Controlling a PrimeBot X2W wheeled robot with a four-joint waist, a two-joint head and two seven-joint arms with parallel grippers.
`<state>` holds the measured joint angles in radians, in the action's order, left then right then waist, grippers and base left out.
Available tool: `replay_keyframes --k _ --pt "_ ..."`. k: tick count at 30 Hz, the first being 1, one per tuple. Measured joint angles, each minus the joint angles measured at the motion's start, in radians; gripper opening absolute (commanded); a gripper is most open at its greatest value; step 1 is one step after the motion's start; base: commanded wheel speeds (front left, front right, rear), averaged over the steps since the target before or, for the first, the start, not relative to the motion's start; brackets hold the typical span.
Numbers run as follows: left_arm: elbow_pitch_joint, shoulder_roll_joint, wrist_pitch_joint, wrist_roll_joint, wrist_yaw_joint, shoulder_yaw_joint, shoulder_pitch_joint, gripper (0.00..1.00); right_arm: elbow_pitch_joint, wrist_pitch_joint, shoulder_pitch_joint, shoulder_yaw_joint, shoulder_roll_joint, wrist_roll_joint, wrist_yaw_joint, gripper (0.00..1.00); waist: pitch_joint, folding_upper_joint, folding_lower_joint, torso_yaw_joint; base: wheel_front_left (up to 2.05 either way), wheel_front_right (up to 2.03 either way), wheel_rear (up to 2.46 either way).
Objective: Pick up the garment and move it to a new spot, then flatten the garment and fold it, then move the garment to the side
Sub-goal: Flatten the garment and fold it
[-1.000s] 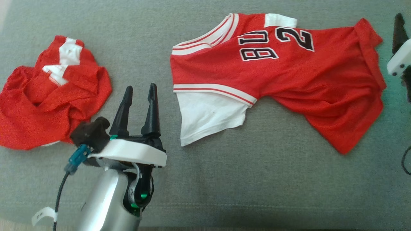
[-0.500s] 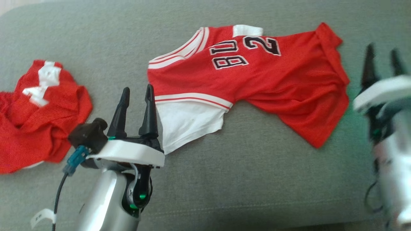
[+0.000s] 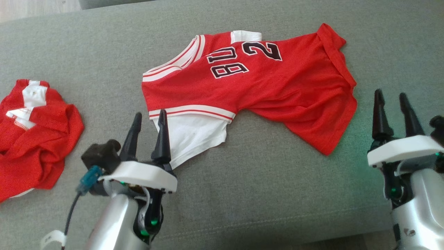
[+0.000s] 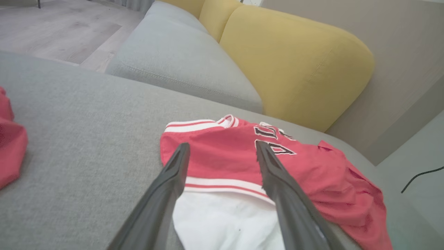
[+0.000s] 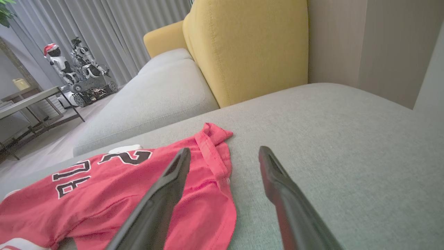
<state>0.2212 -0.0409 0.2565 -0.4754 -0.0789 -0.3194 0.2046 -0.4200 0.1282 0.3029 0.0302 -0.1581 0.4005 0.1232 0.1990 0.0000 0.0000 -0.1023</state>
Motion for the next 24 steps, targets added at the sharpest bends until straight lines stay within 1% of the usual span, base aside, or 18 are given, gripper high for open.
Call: replay_keyframes --k 5,9,14,19,22,23,24 --pt "0.106 0.0 0.0 -0.001 -0.01 -0.033 0.0 1.0 0.062 -0.033 -0.011 0.03 0.019 -0.025 0.0 1.0 0.0 0.0 0.0 0.004 0.0 0.0 0.0" --pt "0.206 0.0 -0.001 -0.006 -0.023 -0.065 0.005 1.0 0.086 -0.046 -0.031 0.04 0.03 -0.043 0.0 1.0 0.001 0.0 0.0 0.008 0.0 0.0 0.0" --pt "0.339 -0.001 -0.001 -0.013 -0.024 -0.115 0.022 1.0 0.102 -0.058 -0.042 0.041 0.049 -0.05 0.0 1.0 0.003 0.0 0.0 0.008 0.0 0.0 0.0" --pt "0.391 0.0 0.0 -0.036 -0.022 -0.126 0.067 1.0 0.108 -0.058 -0.042 0.044 0.05 -0.05 0.0 1.0 0.004 0.0 0.0 0.005 0.0 0.0 0.0" --pt "0.418 0.0 0.0 -0.047 -0.016 -0.131 0.093 1.0 0.114 -0.058 -0.042 0.044 0.051 -0.051 0.0 1.0 0.005 0.0 0.0 0.0 0.0 0.0 0.0" --pt "0.422 0.0 0.0 -0.05 -0.007 -0.135 0.096 1.0 0.115 -0.058 -0.042 0.045 0.052 -0.052 0.0 1.0 0.006 0.0 0.0 -0.001 0.0 0.0 0.0" --pt "0.426 0.0 0.001 -0.056 0.002 -0.139 0.099 0.8 0.116 -0.058 -0.042 0.045 0.053 -0.052 0.0 1.0 0.008 0.0 0.0 -0.002 0.0 0.0 0.0"
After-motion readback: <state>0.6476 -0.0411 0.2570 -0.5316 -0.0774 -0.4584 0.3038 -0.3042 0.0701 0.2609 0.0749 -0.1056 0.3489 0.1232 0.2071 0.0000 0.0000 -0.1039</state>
